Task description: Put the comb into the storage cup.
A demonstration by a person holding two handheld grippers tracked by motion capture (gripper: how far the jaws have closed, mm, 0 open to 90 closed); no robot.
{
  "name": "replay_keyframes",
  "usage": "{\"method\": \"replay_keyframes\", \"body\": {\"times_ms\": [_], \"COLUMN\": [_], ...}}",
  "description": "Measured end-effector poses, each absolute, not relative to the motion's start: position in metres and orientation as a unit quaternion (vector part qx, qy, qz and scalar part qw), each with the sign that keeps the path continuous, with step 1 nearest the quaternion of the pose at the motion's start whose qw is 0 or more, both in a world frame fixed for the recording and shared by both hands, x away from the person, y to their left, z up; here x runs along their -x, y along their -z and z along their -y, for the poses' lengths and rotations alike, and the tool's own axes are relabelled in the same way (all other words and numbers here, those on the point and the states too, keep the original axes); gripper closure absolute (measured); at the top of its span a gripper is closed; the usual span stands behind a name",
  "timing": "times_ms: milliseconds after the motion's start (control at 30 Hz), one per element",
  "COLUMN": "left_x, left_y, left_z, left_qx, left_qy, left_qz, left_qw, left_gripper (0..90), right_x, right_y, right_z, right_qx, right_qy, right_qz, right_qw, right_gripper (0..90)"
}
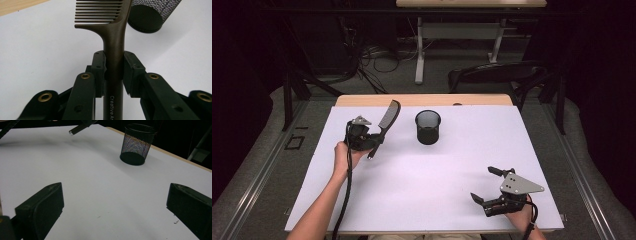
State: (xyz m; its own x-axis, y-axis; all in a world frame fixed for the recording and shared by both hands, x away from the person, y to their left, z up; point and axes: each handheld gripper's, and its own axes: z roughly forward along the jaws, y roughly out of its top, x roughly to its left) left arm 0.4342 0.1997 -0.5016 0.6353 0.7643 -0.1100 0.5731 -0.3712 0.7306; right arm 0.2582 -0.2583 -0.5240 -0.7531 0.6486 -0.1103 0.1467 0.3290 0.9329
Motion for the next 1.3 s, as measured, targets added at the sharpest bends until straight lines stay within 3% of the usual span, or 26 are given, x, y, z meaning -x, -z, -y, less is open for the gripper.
{"method": "replay_keyframes", "body": {"times_ms": [1300], "left_x": [-0.427], "left_y": [0.492], "left_z": [-0.189], "left_qx": [-0.79], "left_qy": [-0.166], "left_qz": [-0.395], "left_qw": [0.438], "left_gripper": [72.4], "right_x": [-0.263], "right_y": [0.525], "right_z": [0.255], "right_qx": [-0.256], "right_qy": [-0.521], "right_qz": [-0.779], "right_qw": [0.238], "right_gripper": [0.6]}}
